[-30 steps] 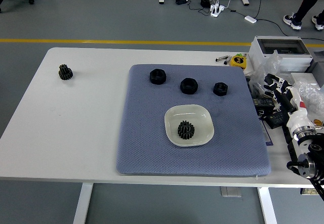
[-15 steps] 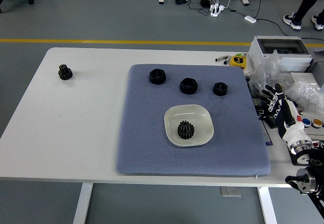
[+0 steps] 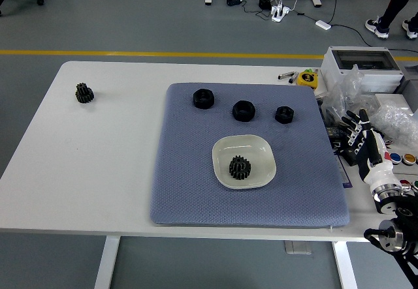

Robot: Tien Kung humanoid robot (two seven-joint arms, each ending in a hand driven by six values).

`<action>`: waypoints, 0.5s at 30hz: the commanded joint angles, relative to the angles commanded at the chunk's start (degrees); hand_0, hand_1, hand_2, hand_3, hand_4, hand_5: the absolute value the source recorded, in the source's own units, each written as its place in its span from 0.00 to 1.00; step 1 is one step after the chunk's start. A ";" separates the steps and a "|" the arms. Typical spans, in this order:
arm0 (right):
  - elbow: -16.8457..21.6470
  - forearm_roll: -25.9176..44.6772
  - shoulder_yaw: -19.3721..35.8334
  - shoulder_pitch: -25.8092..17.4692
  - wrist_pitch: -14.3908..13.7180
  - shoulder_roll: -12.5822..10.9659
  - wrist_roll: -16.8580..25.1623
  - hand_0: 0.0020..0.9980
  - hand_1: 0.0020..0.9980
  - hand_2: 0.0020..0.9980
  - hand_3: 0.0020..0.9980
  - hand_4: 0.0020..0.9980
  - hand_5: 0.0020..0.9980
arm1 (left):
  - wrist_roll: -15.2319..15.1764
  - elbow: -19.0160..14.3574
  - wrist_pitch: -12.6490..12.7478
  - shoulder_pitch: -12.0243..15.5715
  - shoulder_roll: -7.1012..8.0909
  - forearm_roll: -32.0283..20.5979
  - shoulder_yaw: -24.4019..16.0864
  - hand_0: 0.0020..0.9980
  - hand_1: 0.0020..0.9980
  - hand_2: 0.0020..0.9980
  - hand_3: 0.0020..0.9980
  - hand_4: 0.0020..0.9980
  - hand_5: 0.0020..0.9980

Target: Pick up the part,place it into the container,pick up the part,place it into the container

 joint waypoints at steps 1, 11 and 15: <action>0.13 0.03 0.00 -0.03 -0.05 0.00 0.18 0.89 0.83 0.85 0.87 1.00 1.00 | -0.03 0.00 0.03 -0.02 0.00 -0.10 0.05 0.65 0.65 0.62 0.56 0.59 0.50; 1.30 -1.57 -0.56 0.20 -0.44 -1.40 -0.17 0.89 0.83 0.85 0.87 1.00 1.00 | -0.09 0.03 0.11 -0.11 -0.19 -0.33 0.10 0.65 0.65 0.62 0.55 0.59 0.50; 1.42 -1.57 -0.71 0.26 -0.38 -1.38 -0.21 0.89 0.83 0.85 0.87 1.00 1.00 | -0.10 0.01 0.12 -0.07 -0.21 -0.47 0.24 0.65 0.65 0.62 0.55 0.59 0.50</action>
